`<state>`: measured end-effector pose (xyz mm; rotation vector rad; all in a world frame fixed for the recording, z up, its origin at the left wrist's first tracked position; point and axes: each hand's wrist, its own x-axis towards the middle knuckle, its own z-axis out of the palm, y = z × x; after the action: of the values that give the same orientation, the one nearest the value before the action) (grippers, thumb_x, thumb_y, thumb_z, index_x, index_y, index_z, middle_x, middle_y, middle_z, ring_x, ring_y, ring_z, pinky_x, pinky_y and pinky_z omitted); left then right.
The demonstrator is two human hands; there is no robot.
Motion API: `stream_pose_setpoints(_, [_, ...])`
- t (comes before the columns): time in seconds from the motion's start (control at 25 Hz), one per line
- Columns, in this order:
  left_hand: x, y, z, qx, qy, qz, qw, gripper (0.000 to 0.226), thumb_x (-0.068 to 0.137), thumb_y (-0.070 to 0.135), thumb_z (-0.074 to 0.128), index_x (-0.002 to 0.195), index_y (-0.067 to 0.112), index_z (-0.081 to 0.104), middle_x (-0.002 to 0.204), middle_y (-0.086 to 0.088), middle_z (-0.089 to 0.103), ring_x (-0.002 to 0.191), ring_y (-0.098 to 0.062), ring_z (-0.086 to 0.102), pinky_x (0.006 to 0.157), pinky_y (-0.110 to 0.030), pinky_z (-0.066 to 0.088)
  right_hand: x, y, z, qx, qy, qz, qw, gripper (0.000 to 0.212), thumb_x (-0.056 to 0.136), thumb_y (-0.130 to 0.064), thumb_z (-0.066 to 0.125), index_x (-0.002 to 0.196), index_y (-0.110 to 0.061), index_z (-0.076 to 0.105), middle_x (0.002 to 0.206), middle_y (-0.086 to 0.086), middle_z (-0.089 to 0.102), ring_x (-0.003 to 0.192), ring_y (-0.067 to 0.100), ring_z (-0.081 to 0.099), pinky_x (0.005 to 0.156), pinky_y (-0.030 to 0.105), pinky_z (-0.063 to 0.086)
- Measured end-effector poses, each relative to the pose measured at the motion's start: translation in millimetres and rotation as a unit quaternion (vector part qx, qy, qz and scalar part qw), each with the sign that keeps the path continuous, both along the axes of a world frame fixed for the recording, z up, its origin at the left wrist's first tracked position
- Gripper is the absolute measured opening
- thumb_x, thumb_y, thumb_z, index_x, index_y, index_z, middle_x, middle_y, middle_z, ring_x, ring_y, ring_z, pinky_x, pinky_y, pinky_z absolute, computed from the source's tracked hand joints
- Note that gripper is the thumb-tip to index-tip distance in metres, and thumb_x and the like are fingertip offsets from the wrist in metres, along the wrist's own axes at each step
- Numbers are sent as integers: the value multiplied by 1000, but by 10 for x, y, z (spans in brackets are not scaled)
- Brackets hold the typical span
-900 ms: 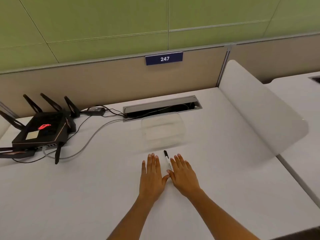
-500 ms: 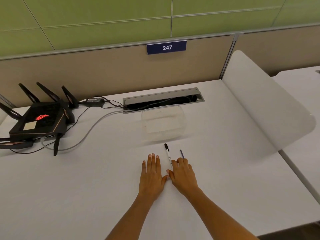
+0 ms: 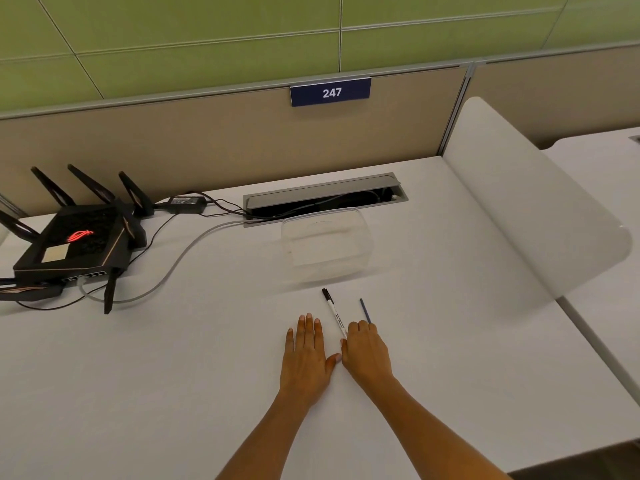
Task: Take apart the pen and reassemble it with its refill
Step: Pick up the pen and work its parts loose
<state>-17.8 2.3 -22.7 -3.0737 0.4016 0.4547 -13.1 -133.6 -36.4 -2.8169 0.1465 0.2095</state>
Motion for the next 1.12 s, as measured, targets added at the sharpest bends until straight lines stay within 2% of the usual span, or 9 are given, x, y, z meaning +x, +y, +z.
stream_pose_setpoints(0.16, [11, -17, 15, -5, 7, 9, 1000, 77, 98, 57, 16, 153, 7, -3, 162, -13, -5, 150, -26, -5, 120, -42, -2, 15, 14, 29, 13, 9, -12, 1000, 23, 97, -21, 44, 115, -9, 53, 114, 6, 59, 106, 19, 54, 82, 26, 47])
stream_pose_setpoints(0.28, [25, -37, 64, -52, 9, 44, 998, 69, 100, 50, 20, 153, 8, 7, 163, -9, 7, 150, -22, 4, 121, -39, 6, 20, 12, 64, 30, 7, -15, 999, 21, 96, -20, 45, 109, -8, 56, 110, 7, 60, 103, 20, 55, 79, 27, 46])
stream_pose_setpoints(0.4, [47, -73, 172, -150, -5, 109, 983, 60, 101, 45, 28, 151, 11, 25, 156, -6, 33, 144, -20, 29, 118, -34, 22, 11, 1, 103, 60, -16, -5, 998, 20, 96, -23, 47, 105, -9, 58, 105, 6, 61, 98, 20, 56, 77, 29, 49])
stream_pose_setpoints(0.48, [67, -100, 288, -246, -9, 191, 950, 53, 100, 44, 38, 142, 12, 43, 139, -7, 56, 127, -24, 52, 106, -35, 40, -8, -7, 127, 85, -43, 12, 995, 21, 95, -26, 49, 105, -10, 60, 104, 5, 62, 95, 19, 57, 76, 30, 52])
stream_pose_setpoints(0.56, [122, -118, 393, -350, 9, 273, 896, 39, 97, 41, 47, 119, 12, 63, 112, -9, 70, 105, -27, 64, 84, -35, 51, -23, -14, 152, 106, -66, 39, 991, 21, 95, -27, 52, 106, -12, 61, 103, 4, 62, 94, 18, 57, 76, 30, 53])
stream_pose_setpoints(0.64, [202, -104, 455, -457, 33, 358, 813, 30, 95, 34, 55, 98, 9, 70, 93, -10, 73, 91, -26, 68, 69, -28, 49, -15, -19, 192, 115, -80, 61, 988, 20, 94, -28, 53, 105, -13, 61, 102, 2, 62, 93, 17, 57, 75, 31, 53])
stream_pose_setpoints(0.8, [285, -74, 558, -609, 96, 478, 625, 20, 92, 14, 61, 103, 0, 70, 100, -12, 74, 87, -23, 73, 87, -34, 55, 28, -45, 311, 159, -84, 66, 982, 17, 93, -28, 58, 102, -14, 62, 96, 0, 62, 85, 14, 56, 73, 33, 54])
stream_pose_setpoints(0.96, [271, -30, 705, -677, 114, 504, 525, 21, 91, 7, 61, 107, -6, 67, 102, -18, 73, 91, -26, 72, 60, -17, 56, 34, -111, 480, 329, -47, -63, 941, 18, 86, -34, 68, 90, -16, 70, 78, -3, 68, 70, 13, 63, 68, 30, 53])
stream_pose_setpoints(1.12, [208, -18, 801, -723, 119, 504, 457, 22, 91, 6, 62, 109, -7, 64, 102, -19, 72, 96, -29, 71, 79, -29, 55, 5, -192, 669, 476, 37, -174, 861, 30, 84, -42, 69, 75, -14, 74, 64, 4, 73, 54, 12, 66, 51, 30, 50])
